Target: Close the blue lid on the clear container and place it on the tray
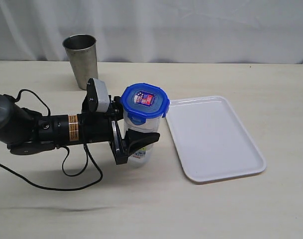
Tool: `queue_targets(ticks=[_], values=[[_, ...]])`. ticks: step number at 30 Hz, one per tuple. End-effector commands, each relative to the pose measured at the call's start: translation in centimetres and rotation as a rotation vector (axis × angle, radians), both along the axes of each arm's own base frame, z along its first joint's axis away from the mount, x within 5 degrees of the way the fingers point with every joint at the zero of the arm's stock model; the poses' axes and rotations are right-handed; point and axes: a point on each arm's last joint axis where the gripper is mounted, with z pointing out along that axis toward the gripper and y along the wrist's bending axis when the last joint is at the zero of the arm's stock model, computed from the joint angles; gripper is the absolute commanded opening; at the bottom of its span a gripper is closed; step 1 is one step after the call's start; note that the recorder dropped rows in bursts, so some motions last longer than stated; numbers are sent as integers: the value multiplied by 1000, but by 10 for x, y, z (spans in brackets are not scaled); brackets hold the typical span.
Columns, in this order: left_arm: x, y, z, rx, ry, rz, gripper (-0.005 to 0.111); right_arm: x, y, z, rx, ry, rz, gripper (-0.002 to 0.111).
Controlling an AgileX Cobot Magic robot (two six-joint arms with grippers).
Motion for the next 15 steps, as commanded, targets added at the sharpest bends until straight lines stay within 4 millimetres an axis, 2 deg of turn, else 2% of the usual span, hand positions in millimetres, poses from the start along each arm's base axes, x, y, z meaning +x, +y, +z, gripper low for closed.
queue_targets(ticks=[1,7,15], values=[[0,-2,10,-46,-21,-8,0,6,-1,-11,-7,24,-10,5],[0,-2,10,-46,-21,-8,0,23,-1,-54,15,148,-1,5],[0,-2,10,-48,-21,-4,0,35,-1,-106,23,306,-2,5]])
